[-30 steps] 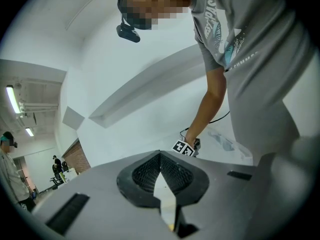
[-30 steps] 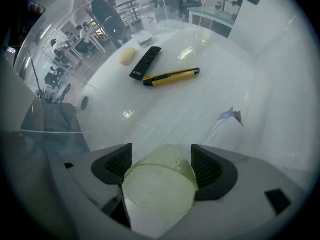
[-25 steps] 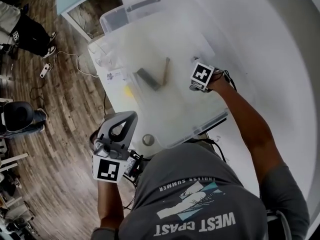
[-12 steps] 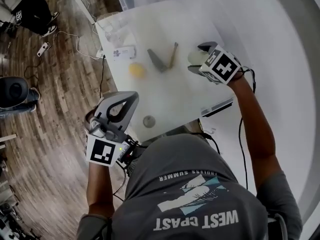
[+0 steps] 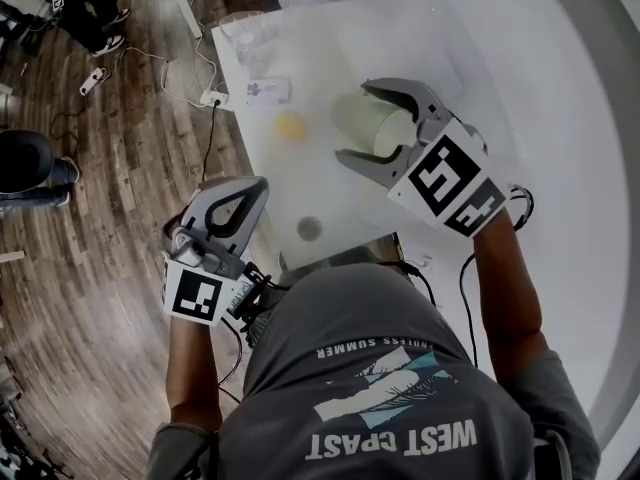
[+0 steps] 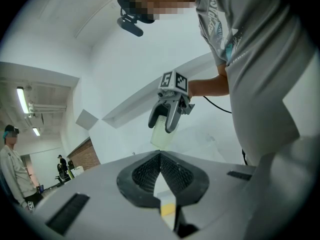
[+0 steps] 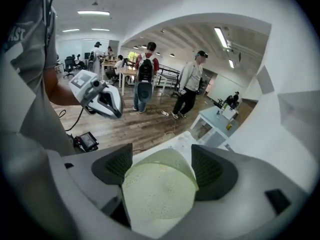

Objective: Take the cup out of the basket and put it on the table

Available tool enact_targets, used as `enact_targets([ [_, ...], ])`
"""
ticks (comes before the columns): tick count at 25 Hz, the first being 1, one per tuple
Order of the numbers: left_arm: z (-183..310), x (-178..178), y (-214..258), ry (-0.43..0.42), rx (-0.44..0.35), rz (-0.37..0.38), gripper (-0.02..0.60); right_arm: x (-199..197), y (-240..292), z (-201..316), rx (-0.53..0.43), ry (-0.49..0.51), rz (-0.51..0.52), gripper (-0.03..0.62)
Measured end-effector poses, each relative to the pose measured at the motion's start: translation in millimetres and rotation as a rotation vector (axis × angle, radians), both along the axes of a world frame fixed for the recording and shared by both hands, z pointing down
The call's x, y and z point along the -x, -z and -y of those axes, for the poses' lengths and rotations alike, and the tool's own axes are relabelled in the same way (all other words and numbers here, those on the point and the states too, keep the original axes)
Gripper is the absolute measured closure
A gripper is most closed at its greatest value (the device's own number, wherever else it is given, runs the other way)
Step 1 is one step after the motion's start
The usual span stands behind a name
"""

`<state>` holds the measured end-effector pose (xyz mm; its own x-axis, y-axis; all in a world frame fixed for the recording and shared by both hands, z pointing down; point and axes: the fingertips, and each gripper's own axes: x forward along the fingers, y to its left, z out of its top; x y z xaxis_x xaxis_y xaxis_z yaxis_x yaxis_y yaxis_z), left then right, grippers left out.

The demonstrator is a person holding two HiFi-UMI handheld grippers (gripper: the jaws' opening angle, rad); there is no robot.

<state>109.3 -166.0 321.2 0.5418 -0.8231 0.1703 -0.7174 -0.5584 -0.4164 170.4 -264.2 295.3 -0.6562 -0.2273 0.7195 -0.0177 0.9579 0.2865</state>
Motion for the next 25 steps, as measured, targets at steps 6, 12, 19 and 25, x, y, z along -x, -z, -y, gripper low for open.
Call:
enact_targets([
  [6, -19.7, 23.1, 2.1, 0.051, 0.001, -0.005, 0.574, 55.0, -12.3, -65.5, 0.052, 0.156, -0.003, 0.22],
  [12, -42.4, 39.4, -3.7, 0.108, 0.01, -0.012, 0.574, 80.6, -64.6, -94.9, 0.121, 0.184, -0.04, 0.22],
  [19, -67.1, 53.9, -16.9, 0.172, 0.04, -0.027, 0.574, 88.5, -139.3, -119.2, 0.198, 0.211, -0.13, 0.22],
  [25, -79.9, 59.4, -28.3, 0.206, 0.061, -0.031, 0.574, 88.7, -208.5, -125.7, 0.243, 0.204, -0.241, 0.219],
])
